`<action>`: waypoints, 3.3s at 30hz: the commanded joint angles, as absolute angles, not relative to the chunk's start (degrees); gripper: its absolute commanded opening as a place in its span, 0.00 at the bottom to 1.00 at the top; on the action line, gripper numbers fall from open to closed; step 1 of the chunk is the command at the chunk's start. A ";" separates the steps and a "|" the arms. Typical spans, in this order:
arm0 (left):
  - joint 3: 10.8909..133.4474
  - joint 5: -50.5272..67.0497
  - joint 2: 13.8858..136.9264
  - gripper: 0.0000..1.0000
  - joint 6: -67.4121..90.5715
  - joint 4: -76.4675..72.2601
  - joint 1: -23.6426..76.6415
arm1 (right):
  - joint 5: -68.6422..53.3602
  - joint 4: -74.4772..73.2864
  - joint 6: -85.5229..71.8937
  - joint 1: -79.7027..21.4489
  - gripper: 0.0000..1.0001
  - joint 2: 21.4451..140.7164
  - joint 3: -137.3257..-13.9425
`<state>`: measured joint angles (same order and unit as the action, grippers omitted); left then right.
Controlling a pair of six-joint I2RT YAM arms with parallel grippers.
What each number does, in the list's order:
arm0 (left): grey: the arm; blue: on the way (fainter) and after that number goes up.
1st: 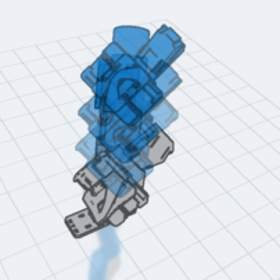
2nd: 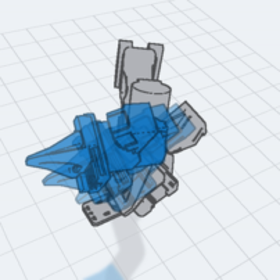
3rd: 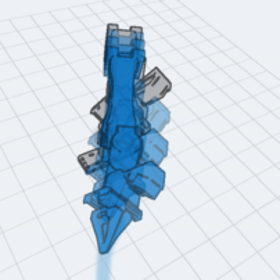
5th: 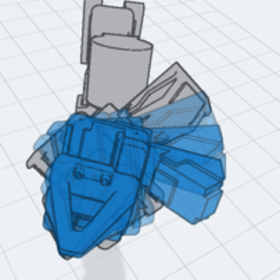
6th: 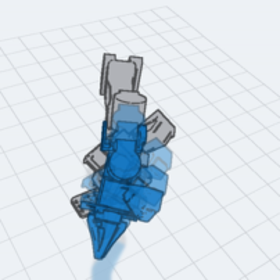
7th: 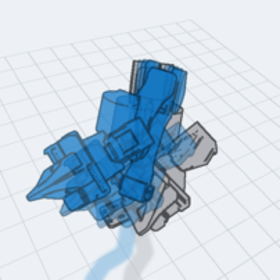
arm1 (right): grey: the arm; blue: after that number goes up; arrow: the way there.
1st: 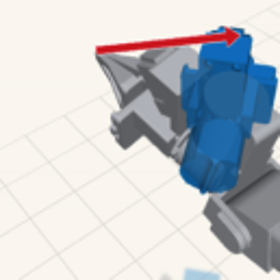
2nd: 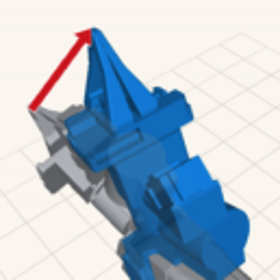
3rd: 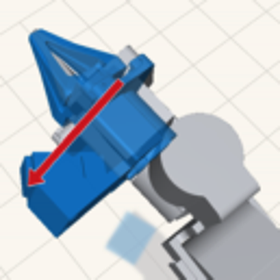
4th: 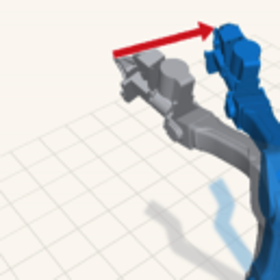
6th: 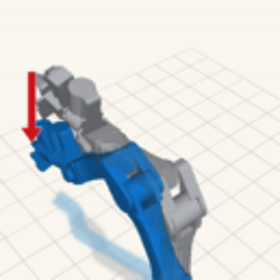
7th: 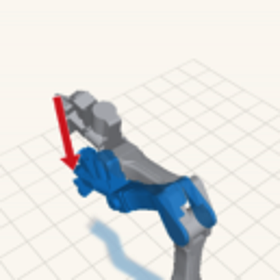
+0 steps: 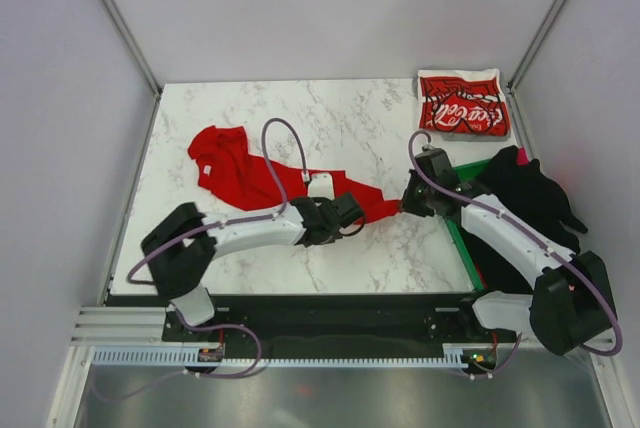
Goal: Fold and stack the t-shirts
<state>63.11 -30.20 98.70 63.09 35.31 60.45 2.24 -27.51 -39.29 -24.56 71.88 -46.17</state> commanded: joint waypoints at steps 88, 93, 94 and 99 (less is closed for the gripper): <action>68.38 1.84 92.20 0.89 20.04 24.87 4.57 | -15.21 -8.88 -38.05 -25.58 0.98 113.48 -65.15; 69.51 -2.00 91.84 0.89 18.28 25.31 4.40 | -9.85 -8.79 -41.65 -23.21 0.98 108.03 -49.09; 69.96 -2.54 92.02 0.89 18.02 25.66 4.31 | -8.54 -9.49 -42.18 -22.59 0.98 105.58 -47.04; 75.13 -3.08 95.09 0.88 16.61 25.75 3.87 | -6.33 -10.63 -42.63 -20.74 0.98 98.18 -37.37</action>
